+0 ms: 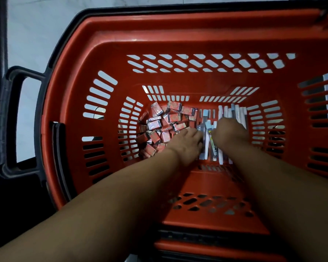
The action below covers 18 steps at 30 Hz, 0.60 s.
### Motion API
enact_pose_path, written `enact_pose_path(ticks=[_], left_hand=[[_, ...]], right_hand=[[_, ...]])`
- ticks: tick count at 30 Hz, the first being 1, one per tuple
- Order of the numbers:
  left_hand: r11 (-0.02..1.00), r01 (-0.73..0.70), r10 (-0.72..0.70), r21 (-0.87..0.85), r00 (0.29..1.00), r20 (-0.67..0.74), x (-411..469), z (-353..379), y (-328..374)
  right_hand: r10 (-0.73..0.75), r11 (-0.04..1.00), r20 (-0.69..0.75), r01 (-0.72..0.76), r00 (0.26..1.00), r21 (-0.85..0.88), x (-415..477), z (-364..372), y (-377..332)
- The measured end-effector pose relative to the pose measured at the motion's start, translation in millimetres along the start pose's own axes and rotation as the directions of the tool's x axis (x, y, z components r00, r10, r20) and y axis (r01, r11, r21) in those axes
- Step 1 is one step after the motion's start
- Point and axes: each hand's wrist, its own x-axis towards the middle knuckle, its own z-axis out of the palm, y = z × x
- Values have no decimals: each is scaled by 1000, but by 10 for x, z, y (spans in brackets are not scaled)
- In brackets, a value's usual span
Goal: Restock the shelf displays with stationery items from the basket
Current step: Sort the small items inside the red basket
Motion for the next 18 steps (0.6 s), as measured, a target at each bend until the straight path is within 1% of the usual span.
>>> enact_pose_path(ticks=[2,3,4,6,7,8,9,11,13,15,17,18], left_hand=[[997,-2,2,78,1000,-1,105,100,34],[997,11,-13,80,1000,24,145,150,27],[998,24,-27,66,998,57,176,188,6],[998,48,-52,39,994,100,194,198,-30],[997,70,-73,35,991,116,189,186,-34],[994,103,-107,34,985,134,181,187,-47],[989,138,-143,45,977,156,175,193,-62],[978,181,-198,101,959,201,154,202,-106],[975,197,-216,101,943,251,156,182,-142],[976,164,-199,144,939,281,171,166,-165],[952,102,-181,287,948,262,187,150,-158],[926,74,-181,371,948,261,183,126,-129]], right_hand=[[-50,999,-80,51,996,13,-8,-24,-110],[-123,991,-123,129,985,38,9,-15,-159],[-240,968,-129,248,962,48,25,-16,-209],[-492,869,-48,494,869,37,64,21,-287],[-562,825,-1,561,827,59,75,38,-325],[-587,808,34,582,809,93,85,45,-363],[-587,808,59,578,808,115,93,53,-395],[-576,817,142,572,805,72,112,76,-420],[-567,818,206,575,798,26,118,111,-379],[-560,816,249,579,790,-2,109,121,-314],[-565,785,296,612,770,-95,81,128,-296],[-566,758,303,629,766,-174,63,129,-307]])
